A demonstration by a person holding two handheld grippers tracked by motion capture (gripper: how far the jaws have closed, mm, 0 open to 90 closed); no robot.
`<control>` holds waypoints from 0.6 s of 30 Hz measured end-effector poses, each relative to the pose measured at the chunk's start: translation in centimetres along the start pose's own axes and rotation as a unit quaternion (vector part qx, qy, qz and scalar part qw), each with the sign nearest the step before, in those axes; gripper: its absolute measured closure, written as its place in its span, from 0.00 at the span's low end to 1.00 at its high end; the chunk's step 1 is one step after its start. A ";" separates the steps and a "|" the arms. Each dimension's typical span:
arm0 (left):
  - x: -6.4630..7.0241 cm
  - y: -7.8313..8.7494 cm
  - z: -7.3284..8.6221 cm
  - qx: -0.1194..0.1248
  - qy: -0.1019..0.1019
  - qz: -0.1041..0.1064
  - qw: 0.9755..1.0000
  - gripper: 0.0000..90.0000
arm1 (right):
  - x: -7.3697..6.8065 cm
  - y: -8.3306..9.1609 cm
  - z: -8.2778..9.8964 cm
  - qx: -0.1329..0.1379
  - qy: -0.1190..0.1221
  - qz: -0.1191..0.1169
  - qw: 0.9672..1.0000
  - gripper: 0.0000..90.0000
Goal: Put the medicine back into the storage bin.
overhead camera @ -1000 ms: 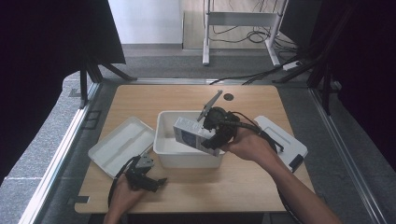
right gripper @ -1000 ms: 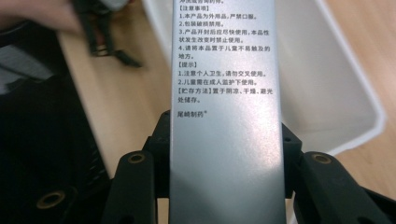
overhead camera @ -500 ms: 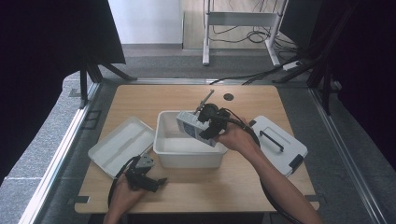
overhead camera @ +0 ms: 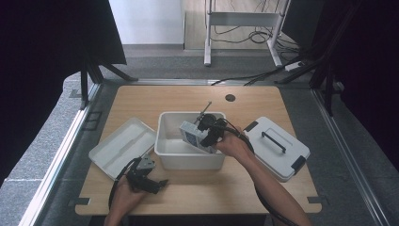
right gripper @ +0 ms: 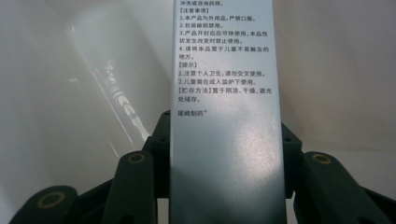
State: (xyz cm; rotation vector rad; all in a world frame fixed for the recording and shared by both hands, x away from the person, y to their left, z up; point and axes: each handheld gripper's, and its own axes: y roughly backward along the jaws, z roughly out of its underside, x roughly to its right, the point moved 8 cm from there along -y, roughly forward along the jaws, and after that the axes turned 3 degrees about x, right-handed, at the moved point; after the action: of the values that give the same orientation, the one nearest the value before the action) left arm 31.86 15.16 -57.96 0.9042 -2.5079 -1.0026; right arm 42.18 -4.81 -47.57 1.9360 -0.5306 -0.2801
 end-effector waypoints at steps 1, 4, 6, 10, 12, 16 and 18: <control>0.0 0.0 0.0 -0.001 -0.001 0.000 1.000 0.07 | 0.0 -0.5 0.2 -0.004 0.001 -0.002 1.000 0.62; 0.0 0.0 0.0 0.000 -0.001 0.000 1.000 0.07 | 0.0 -0.9 0.4 -0.011 -0.002 -0.004 1.000 0.62; 0.0 0.0 0.0 0.000 -0.001 0.000 1.000 0.07 | -0.1 -1.1 0.6 -0.016 -0.006 -0.007 1.000 0.61; 0.0 0.0 0.0 0.000 -0.002 0.000 1.000 0.08 | 0.0 -1.5 0.8 -0.029 -0.005 -0.007 1.000 0.61; 0.0 0.1 0.0 0.000 -0.002 0.000 1.000 0.08 | 0.0 -1.6 0.9 -0.032 -0.006 -0.010 0.999 0.60; 0.0 0.1 0.0 0.000 -0.002 0.000 1.000 0.08 | 0.0 -1.6 1.0 -0.029 -0.004 -0.014 0.999 0.59; 0.0 0.1 0.0 0.001 -0.001 0.000 1.000 0.08 | 0.0 -1.4 0.8 -0.022 -0.007 -0.015 1.000 0.56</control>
State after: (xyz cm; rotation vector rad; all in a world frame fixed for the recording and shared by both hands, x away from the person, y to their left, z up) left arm 31.78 15.19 -57.94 0.9028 -2.5110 -1.0026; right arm 42.16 -4.96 -49.13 1.9014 -0.5008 -0.3227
